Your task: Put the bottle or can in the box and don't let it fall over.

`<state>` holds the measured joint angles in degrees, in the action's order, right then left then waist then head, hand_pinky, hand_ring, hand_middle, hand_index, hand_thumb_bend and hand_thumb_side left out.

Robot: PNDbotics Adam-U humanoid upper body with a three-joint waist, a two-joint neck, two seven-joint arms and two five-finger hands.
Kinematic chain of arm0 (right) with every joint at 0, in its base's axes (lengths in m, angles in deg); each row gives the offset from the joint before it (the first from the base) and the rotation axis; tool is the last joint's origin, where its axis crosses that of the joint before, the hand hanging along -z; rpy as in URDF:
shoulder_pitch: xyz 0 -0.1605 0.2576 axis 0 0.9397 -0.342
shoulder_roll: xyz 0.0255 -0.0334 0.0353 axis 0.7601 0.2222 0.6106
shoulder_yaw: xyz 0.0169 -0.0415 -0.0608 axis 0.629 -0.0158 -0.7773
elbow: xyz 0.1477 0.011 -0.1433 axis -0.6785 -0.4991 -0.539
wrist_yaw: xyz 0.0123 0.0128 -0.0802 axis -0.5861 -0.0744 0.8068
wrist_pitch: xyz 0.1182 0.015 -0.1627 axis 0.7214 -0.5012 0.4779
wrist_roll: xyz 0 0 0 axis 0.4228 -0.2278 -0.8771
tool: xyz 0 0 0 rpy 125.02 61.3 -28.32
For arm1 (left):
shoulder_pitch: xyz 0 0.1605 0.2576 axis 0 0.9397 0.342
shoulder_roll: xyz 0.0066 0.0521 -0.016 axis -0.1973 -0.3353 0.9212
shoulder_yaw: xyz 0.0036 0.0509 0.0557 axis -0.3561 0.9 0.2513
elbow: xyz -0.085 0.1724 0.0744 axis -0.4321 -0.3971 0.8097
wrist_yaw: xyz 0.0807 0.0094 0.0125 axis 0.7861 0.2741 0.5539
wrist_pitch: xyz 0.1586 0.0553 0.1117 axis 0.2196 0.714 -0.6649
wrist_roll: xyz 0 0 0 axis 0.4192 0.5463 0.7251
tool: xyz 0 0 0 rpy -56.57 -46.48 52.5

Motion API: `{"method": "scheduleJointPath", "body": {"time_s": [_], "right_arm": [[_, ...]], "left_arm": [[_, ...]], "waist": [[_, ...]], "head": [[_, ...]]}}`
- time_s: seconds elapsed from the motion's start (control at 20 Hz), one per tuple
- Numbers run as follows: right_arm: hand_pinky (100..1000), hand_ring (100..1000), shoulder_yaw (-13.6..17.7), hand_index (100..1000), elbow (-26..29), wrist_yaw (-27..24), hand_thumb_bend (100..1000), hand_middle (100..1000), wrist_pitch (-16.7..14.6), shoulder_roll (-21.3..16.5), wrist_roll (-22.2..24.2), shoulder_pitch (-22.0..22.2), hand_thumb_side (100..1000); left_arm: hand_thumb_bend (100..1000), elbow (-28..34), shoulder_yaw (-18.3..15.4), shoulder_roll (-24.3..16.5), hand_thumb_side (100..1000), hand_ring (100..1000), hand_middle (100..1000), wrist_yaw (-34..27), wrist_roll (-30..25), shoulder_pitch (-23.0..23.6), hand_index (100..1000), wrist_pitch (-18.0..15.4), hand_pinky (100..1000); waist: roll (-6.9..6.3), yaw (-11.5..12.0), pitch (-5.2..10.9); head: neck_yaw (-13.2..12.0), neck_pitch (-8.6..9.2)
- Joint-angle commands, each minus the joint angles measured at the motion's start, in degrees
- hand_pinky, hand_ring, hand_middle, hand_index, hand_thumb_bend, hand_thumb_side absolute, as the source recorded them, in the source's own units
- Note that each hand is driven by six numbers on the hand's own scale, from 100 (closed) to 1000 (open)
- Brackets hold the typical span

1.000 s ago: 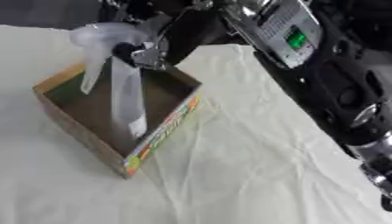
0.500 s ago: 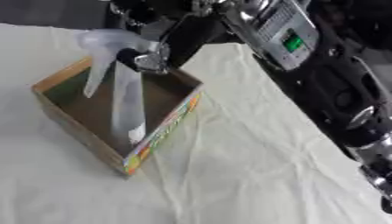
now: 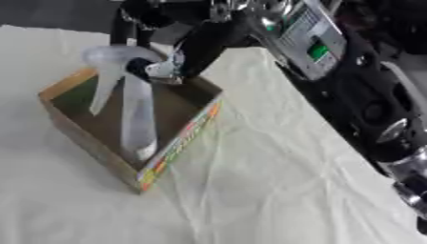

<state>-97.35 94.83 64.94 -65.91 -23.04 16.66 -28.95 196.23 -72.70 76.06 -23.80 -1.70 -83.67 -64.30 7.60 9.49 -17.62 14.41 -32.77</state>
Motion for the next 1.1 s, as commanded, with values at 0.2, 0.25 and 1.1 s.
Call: {"method": "scheduleJointPath", "body": {"time_s": [0.2,0.25,1.1], "right_arm": [[862,716,0.77,772,0.07,1.86,315,846,-2.88,-0.38,1.74,-0.86,384],[871,733,0.86,786,-0.05,2.07,328,858,-3.31,-0.35,1.96,-0.86,392],[926,872,5.61,865,-0.87,2.67,324,992,-3.71,-0.74,-3.18,-3.09,388]], "left_arm": [[178,0.66,0.07,-0.23,891,605,718,-0.10,-0.11,-0.43,613,-0.12,971],[178,0.65,0.08,-0.23,892,605,718,-0.10,-0.11,-0.42,613,-0.10,971],[176,0.49,0.12,-0.31,889,604,718,-0.05,-0.19,-0.13,613,-0.02,973]], "waist": [[-0.30,0.18,0.67],[-0.29,0.20,0.66],[-0.53,0.21,1.13]], "head": [[-0.20,0.76],[-0.20,0.76],[-0.63,0.80]]}}
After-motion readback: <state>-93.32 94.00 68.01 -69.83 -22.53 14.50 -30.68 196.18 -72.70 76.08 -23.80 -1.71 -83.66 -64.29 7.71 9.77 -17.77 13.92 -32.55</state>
